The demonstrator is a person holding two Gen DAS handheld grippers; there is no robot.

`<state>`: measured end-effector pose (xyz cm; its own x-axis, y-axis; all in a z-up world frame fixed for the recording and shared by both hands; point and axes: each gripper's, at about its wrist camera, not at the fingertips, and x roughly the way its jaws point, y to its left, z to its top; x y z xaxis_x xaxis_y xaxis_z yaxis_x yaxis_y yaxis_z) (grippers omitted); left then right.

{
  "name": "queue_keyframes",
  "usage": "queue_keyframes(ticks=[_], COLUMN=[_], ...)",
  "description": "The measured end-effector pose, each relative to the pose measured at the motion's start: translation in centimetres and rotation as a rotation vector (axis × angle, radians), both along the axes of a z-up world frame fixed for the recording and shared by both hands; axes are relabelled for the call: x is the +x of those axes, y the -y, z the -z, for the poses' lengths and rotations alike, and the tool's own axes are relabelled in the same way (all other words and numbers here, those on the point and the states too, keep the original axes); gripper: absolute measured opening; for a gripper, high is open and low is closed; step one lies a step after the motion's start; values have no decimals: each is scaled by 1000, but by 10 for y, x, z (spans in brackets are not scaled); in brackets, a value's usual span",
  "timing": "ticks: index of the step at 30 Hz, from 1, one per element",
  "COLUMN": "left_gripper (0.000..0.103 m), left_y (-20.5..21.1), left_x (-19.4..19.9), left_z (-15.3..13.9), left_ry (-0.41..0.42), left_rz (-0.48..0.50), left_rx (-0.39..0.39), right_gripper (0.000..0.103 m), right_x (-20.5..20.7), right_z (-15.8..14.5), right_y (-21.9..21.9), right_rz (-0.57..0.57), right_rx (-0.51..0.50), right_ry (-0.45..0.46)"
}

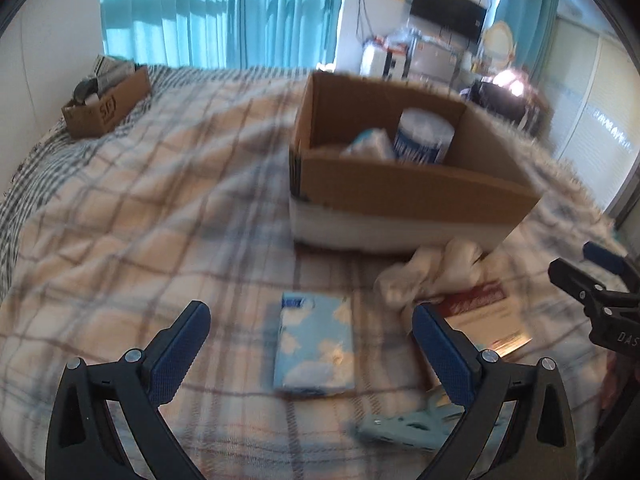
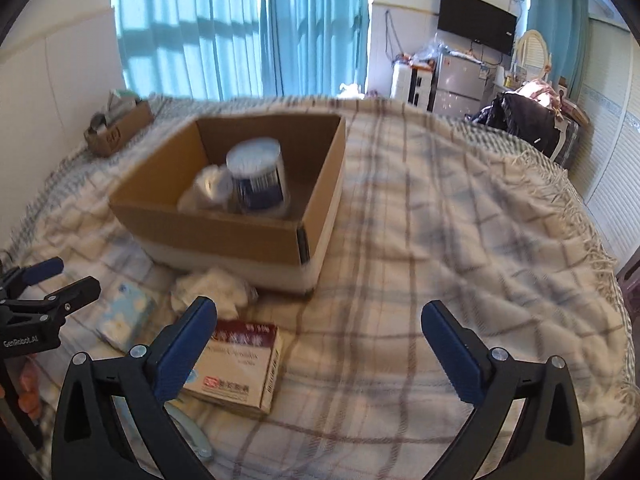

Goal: Organize objects
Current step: 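Grasp the blue tissue pack with the left gripper and lift it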

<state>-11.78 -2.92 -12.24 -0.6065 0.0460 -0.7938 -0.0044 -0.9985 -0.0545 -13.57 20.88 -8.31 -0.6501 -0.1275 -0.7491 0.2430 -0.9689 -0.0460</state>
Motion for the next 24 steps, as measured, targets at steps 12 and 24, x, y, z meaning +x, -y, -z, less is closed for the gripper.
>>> queue_keyframes(ticks=[12,24], left_gripper=[72,53], left_y=[-17,-17], left_x=[-18,36], left_z=[57,6], left_ry=[202,61], left_rz=[31,5], left_rx=[-67,-32], right_gripper=[103,103], right_x=[6,54], right_z=[12,4], right_y=[8,33], right_rz=[-28,-150], right_rx=[33,-5], right_ry=[20,28])
